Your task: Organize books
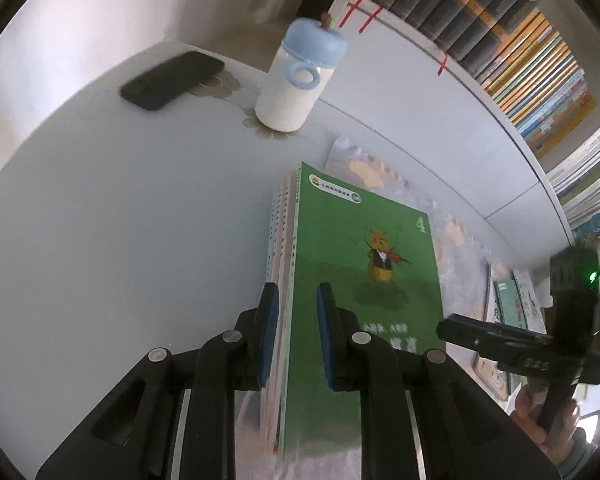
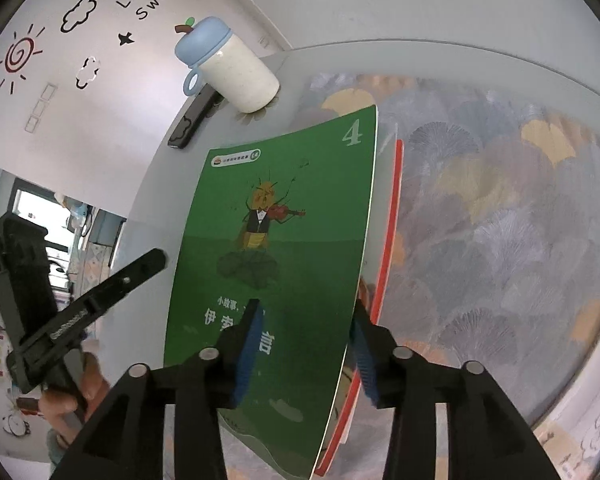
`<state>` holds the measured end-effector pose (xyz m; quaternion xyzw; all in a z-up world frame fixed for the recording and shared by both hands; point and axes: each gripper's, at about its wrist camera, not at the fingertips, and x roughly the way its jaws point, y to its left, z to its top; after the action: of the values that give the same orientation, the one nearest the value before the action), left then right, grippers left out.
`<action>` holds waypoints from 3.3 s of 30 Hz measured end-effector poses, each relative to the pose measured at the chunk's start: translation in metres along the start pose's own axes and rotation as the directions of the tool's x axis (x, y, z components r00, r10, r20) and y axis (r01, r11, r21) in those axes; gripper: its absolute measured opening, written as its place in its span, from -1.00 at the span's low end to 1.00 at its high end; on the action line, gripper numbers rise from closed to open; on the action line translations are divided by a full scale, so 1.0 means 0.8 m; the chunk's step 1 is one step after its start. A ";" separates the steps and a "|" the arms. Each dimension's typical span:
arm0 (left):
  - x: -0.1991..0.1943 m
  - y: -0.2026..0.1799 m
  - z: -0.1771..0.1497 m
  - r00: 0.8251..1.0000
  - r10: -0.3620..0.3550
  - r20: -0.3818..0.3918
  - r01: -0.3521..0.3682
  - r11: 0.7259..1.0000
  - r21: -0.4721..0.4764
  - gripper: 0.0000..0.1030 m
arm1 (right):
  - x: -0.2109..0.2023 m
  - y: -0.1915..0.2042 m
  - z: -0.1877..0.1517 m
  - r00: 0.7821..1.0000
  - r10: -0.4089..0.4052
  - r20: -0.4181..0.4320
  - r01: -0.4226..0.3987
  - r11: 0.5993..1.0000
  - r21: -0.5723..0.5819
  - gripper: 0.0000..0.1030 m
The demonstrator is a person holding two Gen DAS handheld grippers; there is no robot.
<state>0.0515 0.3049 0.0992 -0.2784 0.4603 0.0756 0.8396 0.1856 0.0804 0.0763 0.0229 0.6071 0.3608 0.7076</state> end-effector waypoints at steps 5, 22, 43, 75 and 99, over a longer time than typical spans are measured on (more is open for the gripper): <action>-0.040 -0.043 -0.045 0.998 -0.060 0.008 0.060 0.997 0.052 -0.65 | -0.079 -0.029 -0.072 0.973 -0.203 0.108 0.209 0.977 -0.045 0.00; -0.055 -0.370 -0.237 0.916 -0.300 -0.267 0.376 0.872 0.312 -0.40 | -0.275 -0.240 -0.411 0.891 -0.446 0.082 0.436 0.892 0.119 0.31; -0.028 -0.513 -0.300 0.898 -0.287 -0.332 0.394 0.860 0.323 0.44 | -0.425 -0.381 -0.480 0.906 -0.356 0.229 0.287 0.914 0.286 0.53; 0.285 -0.609 -0.164 0.905 -0.319 -0.281 0.357 0.929 0.094 0.40 | -0.333 -0.616 -0.120 0.907 -0.327 0.265 0.215 0.901 0.377 -0.18; 0.176 -0.553 -0.302 0.819 -0.360 -0.447 0.455 0.883 0.121 0.36 | -0.324 -0.474 -0.304 0.955 -0.264 0.136 0.228 0.946 0.232 -0.13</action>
<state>0.1239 -0.2118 0.0586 -0.2850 0.5615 -0.2191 0.7454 0.1551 -0.4377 0.0529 0.0523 0.5798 0.1990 0.7884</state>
